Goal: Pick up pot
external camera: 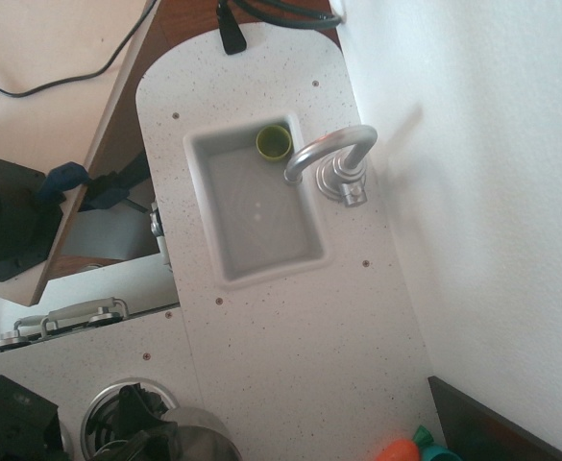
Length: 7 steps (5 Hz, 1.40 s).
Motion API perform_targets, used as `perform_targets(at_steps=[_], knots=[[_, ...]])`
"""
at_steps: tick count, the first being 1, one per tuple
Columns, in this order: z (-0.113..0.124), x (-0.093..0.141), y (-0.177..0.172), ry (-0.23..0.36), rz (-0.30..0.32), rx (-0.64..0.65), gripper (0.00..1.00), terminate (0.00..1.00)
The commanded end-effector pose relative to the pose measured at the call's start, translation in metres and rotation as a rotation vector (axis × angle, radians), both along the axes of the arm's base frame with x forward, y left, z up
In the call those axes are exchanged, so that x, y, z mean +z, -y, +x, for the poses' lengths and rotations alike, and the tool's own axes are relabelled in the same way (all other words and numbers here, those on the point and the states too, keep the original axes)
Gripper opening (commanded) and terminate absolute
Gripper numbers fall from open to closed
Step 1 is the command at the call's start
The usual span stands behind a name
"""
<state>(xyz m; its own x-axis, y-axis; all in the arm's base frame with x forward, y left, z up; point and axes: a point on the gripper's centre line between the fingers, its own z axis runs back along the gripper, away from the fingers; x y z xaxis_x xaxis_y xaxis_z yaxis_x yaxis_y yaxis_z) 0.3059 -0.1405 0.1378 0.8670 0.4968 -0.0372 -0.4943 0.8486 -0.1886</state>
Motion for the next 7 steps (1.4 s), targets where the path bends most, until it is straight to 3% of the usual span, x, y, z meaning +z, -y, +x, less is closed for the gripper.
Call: perform_targets(at_steps=[1, 3, 4, 5, 7], knots=[[0.000, 0.000, 0.000, 0.000, 0.000, 0.000, 1.00, 0.00], [0.002, -0.042, -0.016, -0.045, -0.022, 0.100, 1.00, 0.00], [-0.003, -0.050, -0.014, -0.070, -0.021, 0.102, 1.00, 0.00], [-0.004, -0.051, -0.010, -0.073, -0.013, 0.124, 0.00, 0.00], [-0.006, -0.049, -0.008, -0.089, -0.015, 0.124, 0.00, 0.00]])
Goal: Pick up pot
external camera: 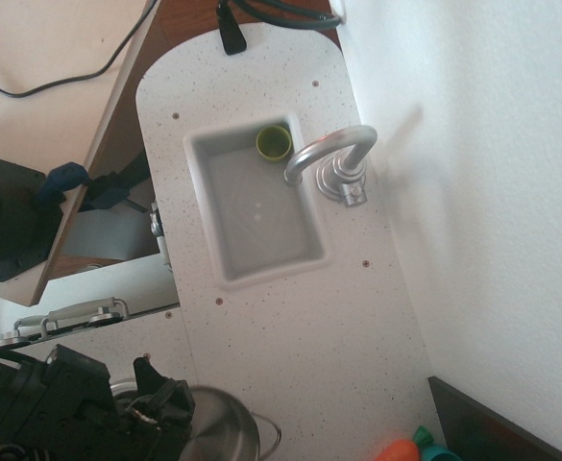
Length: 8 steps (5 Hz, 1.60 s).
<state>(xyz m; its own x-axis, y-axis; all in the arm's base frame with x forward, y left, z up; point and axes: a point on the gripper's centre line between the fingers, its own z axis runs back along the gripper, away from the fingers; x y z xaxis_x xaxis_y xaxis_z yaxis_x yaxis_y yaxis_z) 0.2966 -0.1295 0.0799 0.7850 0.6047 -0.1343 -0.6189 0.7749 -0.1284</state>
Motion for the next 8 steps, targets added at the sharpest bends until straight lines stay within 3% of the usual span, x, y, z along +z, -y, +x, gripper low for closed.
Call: perform_targets(at_steps=[1, 4, 5, 7, 8], knots=[[0.002, 0.009, 0.005, 0.023, -0.008, -0.026, 0.00, 0.00], [0.004, 0.010, 0.017, -0.001, 0.024, -0.087, 0.00, 0.00], [0.001, 0.029, 0.018, 0.045, 0.039, -0.076, 0.00, 0.00], [-0.004, 0.090, 0.001, 0.261, 0.072, 0.040, 0.00, 0.00], [-0.008, 0.091, -0.002, 0.255, 0.080, 0.066, 0.00, 0.00]])
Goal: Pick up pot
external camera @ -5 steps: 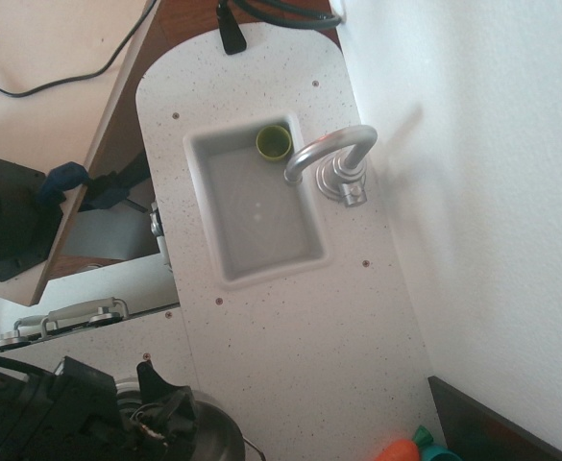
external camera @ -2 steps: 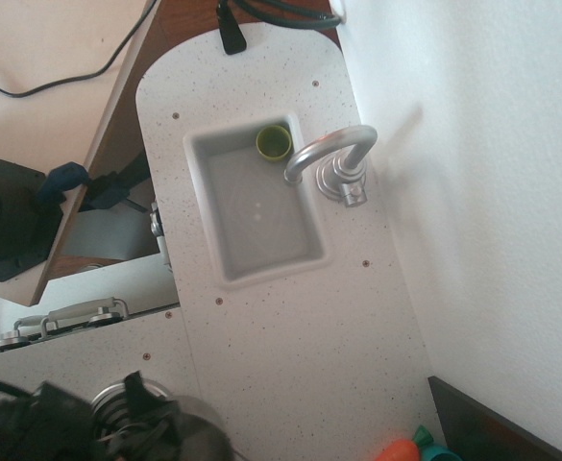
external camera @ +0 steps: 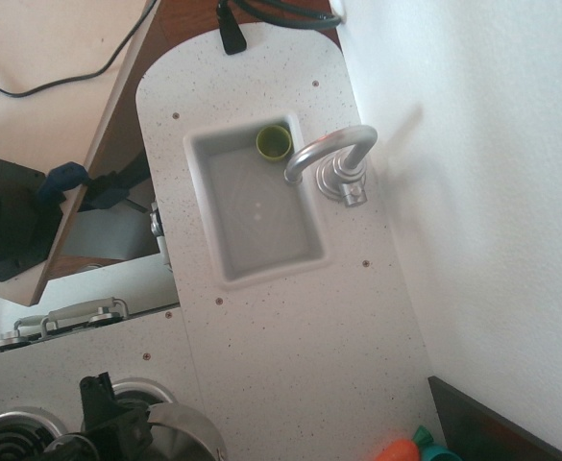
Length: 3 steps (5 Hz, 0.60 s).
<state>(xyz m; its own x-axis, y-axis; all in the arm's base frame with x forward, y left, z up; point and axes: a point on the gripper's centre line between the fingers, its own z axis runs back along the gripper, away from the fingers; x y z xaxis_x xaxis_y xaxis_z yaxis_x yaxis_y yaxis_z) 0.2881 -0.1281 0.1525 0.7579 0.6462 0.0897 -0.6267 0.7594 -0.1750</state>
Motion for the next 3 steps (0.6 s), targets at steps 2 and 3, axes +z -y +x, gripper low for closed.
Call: perform_targets(at_steps=[2, 3], knots=[[-0.002, 0.020, -0.006, 0.015, 0.026, 0.065, 0.00, 0.00], [-0.003, 0.018, -0.009, -0.002, 0.035, 0.078, 0.00, 0.00]])
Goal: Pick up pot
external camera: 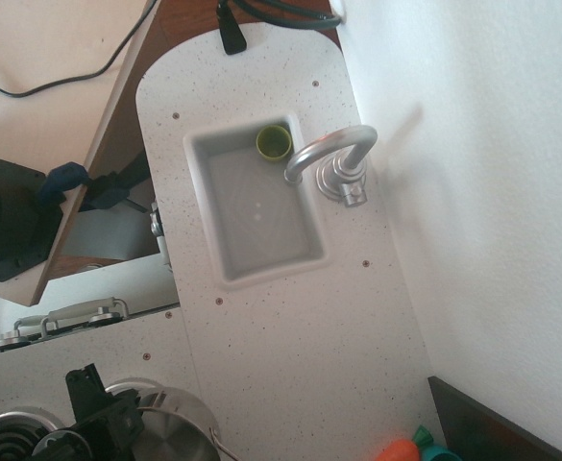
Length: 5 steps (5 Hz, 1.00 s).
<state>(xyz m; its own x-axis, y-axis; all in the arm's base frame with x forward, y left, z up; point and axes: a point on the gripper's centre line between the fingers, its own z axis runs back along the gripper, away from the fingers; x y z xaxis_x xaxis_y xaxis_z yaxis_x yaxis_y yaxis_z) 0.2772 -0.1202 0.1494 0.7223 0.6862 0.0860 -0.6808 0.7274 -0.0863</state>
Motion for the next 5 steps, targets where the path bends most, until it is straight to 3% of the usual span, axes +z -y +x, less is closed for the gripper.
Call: perform_targets(at_steps=[1, 2, 3, 4, 5], knots=[[0.0072, 0.0223, -0.0043, 0.063, -0.023, 0.025, 0.00, 0.00], [0.0065, 0.0241, -0.0061, 0.056, -0.004, 0.037, 0.00, 0.00], [0.0013, 0.0304, -0.0082, 0.029, 0.056, 0.091, 0.00, 0.00], [0.0017, 0.0297, -0.0094, 0.036, 0.047, 0.083, 0.00, 0.00], [0.0003, 0.0309, -0.0105, 0.029, 0.058, 0.094, 0.00, 1.00]])
